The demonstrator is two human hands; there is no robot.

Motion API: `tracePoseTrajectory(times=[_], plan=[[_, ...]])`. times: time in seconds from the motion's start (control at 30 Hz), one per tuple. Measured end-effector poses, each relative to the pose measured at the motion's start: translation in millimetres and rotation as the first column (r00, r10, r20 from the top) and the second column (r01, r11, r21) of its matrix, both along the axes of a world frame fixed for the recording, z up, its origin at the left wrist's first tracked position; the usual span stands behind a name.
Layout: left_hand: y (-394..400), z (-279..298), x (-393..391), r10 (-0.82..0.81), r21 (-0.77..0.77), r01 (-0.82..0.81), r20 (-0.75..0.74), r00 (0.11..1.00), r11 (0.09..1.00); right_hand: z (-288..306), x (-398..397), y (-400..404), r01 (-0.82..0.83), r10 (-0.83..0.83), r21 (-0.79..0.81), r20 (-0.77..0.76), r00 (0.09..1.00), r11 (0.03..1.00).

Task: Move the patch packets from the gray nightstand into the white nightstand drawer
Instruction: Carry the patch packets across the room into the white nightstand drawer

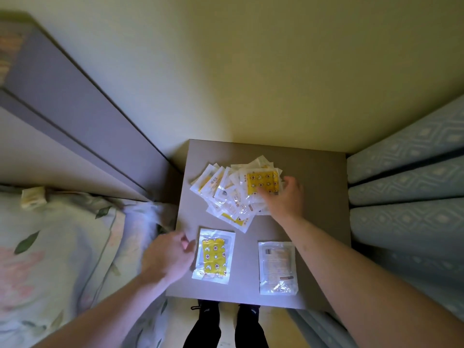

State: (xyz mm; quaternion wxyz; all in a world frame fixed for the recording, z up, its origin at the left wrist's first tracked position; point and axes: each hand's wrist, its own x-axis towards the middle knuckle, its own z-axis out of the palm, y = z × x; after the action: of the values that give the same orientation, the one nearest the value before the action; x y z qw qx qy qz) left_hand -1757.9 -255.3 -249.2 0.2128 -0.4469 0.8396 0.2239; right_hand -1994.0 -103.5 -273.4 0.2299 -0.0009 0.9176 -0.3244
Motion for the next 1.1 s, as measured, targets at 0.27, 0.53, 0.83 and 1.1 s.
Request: tracePoseTrajectory(times=[0.27,0.53,0.83,1.1], plan=[[-17.4,10.5,-55.5,0.062,0.013,-0.061,-0.355,0.933,0.998,-7.8,3.6,-5.7,0.157,-0.148,-0.092,0.104,0.984,0.983],[2.7,6.8,-127.4,-0.084,0.05,0.119,-0.444,0.892,0.992,35.7,25.5,67.5,0.244,-0.186,-0.35,0.189,0.964,0.904],[12.6,-10.5,-182.0,-0.115,0.023,0.13,-0.33,0.937,0.991,36.3,37.3,131.9,-0.193,0.24,-0.187,0.281,0.929,0.963],[15.3,-18.5,-171.9,-0.16,-0.062,0.148,-0.488,0.858,0.987,-6.1,72.6,129.8,-0.099,0.112,-0.068,0.229,0.967,0.993]])
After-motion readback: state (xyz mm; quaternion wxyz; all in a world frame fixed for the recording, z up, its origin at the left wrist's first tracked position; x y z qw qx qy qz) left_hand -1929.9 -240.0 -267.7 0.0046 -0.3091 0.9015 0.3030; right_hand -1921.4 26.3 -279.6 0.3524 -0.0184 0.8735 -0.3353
